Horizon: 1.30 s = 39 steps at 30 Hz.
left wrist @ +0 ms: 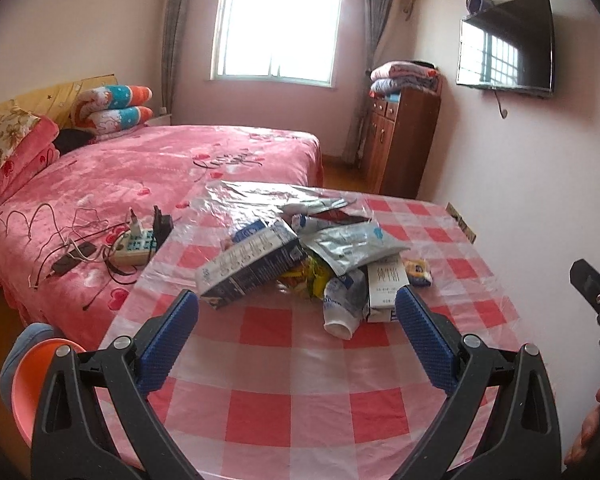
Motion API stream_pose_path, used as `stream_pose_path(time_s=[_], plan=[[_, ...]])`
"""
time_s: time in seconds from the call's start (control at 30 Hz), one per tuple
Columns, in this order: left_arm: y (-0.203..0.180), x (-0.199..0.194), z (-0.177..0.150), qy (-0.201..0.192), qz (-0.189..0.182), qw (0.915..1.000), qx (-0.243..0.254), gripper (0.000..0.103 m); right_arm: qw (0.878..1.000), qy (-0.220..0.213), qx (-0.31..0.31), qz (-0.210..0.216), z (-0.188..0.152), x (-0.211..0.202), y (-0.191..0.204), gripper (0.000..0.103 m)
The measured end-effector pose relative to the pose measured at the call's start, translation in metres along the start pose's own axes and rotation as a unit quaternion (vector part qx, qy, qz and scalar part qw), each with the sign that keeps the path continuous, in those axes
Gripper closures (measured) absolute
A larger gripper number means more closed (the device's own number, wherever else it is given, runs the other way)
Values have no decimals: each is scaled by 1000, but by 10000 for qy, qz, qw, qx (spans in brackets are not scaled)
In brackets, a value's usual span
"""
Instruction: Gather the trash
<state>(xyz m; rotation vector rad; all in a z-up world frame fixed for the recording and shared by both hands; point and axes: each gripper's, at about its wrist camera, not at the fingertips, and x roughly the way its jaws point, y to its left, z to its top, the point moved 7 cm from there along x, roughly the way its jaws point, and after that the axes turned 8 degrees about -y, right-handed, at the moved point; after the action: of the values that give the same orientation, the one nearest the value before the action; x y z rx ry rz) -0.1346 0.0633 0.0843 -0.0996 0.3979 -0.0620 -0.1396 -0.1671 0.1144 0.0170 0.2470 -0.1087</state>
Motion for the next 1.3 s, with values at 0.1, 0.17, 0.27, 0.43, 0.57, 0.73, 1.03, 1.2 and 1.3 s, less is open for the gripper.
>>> stream_pose_path(time_s=[0.1,0.17,0.27,0.43,0.57,0.73,1.03,1.2,1.3], plan=[[3,-7,5,-130,-9,9999,-52,4,9999,-106,-5,-4,4,-7,-1,4],[4,-10,6,-156,-56,9998,-92,4,9999,-130,15,-10,5,-9,-3,4],[5,-13,7,-141,-99,9997,-143,4,9998,-193,10,-52,7,-12,-4,4],[8,-14,7,-148,-67,9997,-181,4,9997,-242,4,-50,7,-14,-6,4],[8,-15,4,-119,-58,9998,-144,4,9997,-244,35,-43,7,-14,-7,4],[4,-14,3,-130,-66,9999,-51,4,9997,-214,90,-46,7,-13,-11,4],[8,-10,-5,-137,21,9999,-78,4,9999,-28,133,-55,-7,3,-13,4],[17,-1,-12,-2,-3,9994,-343,4,9995,123,274,109,-17,15,-14,4],[25,6,-16,101,-4,9992,-391,4,9973,405,473,394,-29,29,-12,4]])
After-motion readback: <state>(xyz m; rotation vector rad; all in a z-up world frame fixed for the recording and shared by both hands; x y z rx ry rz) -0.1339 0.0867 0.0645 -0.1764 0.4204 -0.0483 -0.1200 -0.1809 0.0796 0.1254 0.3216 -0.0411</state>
